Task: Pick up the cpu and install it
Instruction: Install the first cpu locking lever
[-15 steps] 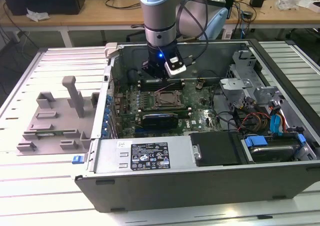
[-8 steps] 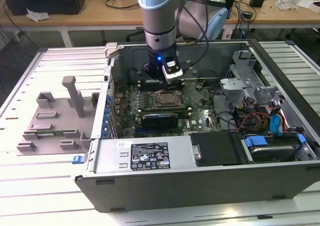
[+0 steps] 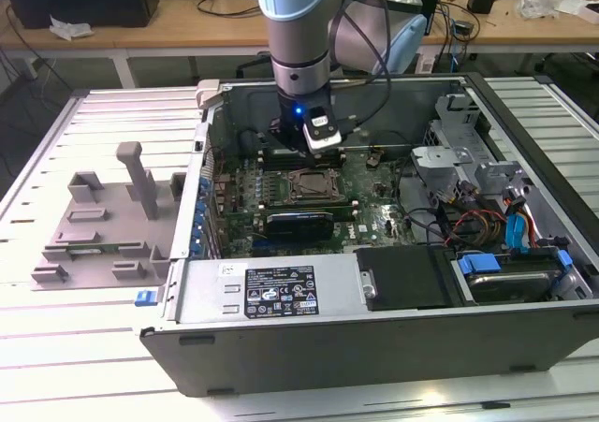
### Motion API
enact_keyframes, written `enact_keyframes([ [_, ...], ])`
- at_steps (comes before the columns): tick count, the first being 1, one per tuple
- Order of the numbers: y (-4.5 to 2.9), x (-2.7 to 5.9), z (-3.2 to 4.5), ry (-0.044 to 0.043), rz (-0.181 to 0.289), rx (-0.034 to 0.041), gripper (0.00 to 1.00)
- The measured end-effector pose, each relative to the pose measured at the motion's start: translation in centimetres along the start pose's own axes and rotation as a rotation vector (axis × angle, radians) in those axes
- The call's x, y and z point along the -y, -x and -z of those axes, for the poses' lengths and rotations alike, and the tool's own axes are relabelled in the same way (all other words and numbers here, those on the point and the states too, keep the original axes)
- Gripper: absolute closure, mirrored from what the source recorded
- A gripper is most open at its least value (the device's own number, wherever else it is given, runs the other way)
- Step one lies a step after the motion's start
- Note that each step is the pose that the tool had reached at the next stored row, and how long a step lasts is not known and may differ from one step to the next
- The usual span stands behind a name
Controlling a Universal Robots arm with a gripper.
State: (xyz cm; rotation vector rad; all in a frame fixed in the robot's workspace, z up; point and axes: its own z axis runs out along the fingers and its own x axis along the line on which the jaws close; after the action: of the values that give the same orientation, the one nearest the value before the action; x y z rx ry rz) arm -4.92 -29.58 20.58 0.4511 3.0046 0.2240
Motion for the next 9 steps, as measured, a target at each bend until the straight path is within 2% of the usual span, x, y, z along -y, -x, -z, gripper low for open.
enact_keyframes([
  [5, 0.35, -0.11, -0.36, -0.0019, -0.023, 0.0036, 0.89],
  [9, 0.37, -0.53, -0.48, -0.0020, -0.028, 0.0046, 0.89],
])
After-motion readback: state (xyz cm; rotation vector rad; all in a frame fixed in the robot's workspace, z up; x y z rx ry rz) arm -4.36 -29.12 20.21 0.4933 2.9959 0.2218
